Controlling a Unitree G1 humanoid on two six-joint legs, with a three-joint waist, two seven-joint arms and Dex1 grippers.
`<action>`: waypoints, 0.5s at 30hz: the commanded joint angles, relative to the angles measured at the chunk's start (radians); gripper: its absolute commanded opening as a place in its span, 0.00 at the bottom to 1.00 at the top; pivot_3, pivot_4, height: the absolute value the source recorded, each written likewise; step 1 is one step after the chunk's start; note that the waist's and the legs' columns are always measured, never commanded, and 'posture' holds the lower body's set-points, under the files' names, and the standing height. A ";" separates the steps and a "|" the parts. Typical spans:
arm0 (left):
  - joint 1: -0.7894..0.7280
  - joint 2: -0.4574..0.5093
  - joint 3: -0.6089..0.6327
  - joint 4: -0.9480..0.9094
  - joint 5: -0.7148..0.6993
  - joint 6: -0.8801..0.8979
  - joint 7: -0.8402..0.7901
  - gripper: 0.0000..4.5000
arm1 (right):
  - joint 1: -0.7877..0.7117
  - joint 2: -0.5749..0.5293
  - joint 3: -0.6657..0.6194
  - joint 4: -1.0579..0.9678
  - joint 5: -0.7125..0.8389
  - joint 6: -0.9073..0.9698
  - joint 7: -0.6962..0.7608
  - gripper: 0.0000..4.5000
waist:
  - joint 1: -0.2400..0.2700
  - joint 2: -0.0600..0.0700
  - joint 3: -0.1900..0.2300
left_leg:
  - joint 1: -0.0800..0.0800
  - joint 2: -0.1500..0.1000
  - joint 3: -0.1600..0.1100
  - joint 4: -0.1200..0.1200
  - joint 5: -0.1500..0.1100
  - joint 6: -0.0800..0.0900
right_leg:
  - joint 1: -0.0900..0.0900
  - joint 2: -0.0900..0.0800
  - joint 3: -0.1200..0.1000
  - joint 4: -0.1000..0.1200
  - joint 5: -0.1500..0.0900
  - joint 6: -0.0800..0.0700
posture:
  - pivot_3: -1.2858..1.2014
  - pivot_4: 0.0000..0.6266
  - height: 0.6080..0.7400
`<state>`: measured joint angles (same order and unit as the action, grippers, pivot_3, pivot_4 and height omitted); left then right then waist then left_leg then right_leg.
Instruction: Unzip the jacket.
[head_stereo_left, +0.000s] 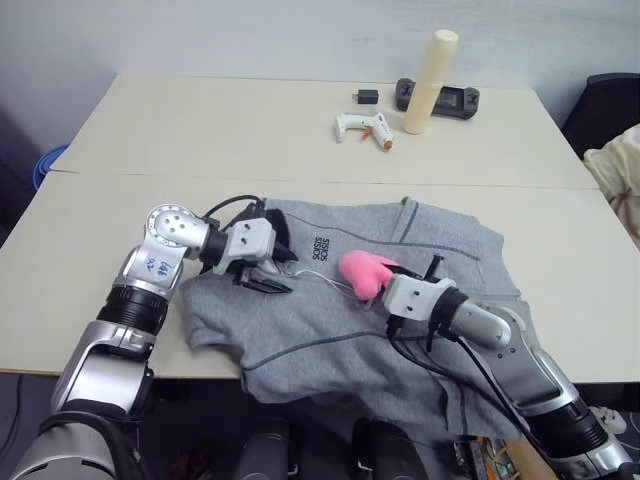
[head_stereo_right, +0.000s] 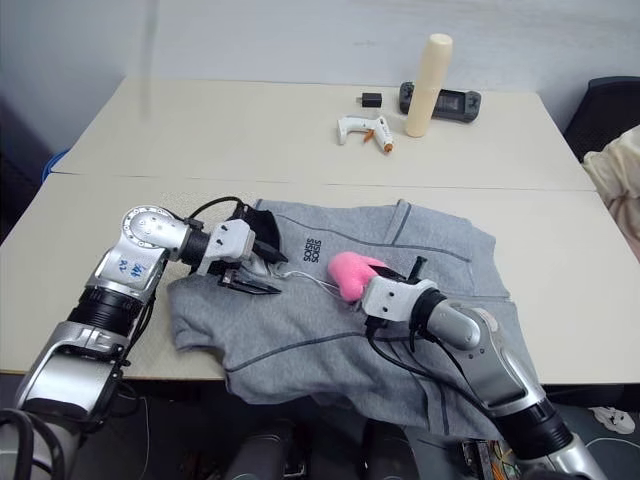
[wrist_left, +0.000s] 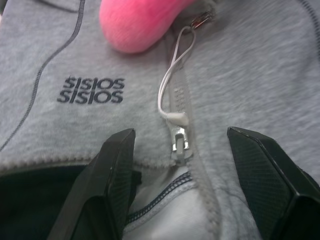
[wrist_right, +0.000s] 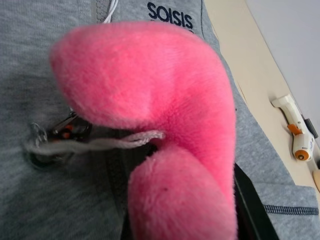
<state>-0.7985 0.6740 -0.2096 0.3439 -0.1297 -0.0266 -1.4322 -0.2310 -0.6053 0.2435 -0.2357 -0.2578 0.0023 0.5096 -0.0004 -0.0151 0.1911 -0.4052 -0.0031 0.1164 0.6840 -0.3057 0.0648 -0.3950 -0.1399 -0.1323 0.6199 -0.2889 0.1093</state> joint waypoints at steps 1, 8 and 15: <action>0.028 0.071 0.066 -0.188 -0.120 0.122 -0.066 0.68 | 0.013 0.004 -0.044 -0.049 -0.001 0.010 -0.009 0.03 | -0.004 0.000 0.000 | 0.000 0.000 0.000 0.000 0.000 0.000 | 0.000 0.000 0.000 0.000 0.000 0.000 | 0.52 0.24 1.00; -0.086 -0.006 0.004 -0.019 -0.009 0.003 0.001 0.64 | 0.000 0.013 -0.051 -0.045 -0.001 0.017 -0.003 0.03 | 0.006 0.000 0.000 | 0.001 -0.001 -0.001 0.000 0.000 0.000 | 0.001 0.000 0.000 0.001 0.000 -0.001 | 0.52 0.24 1.00; -0.150 -0.090 -0.074 0.200 0.085 -0.138 -0.020 0.24 | -0.006 0.014 -0.056 -0.056 0.001 0.026 0.003 0.03 | -0.001 0.000 0.000 | 0.000 -0.001 0.000 -0.001 0.000 0.000 | 0.000 0.001 -0.002 0.001 -0.001 -0.001 | 0.52 0.24 1.00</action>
<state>-0.9285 0.5849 -0.2712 0.5303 -0.0641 -0.1328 -1.4371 -0.2286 -0.5923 0.2222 -0.2428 -0.2582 0.0273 0.5112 -0.0018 -0.0147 0.1912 -0.4048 -0.0034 0.1168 0.6834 -0.3054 0.0646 -0.3952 -0.1386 -0.1342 0.6205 -0.2895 0.1088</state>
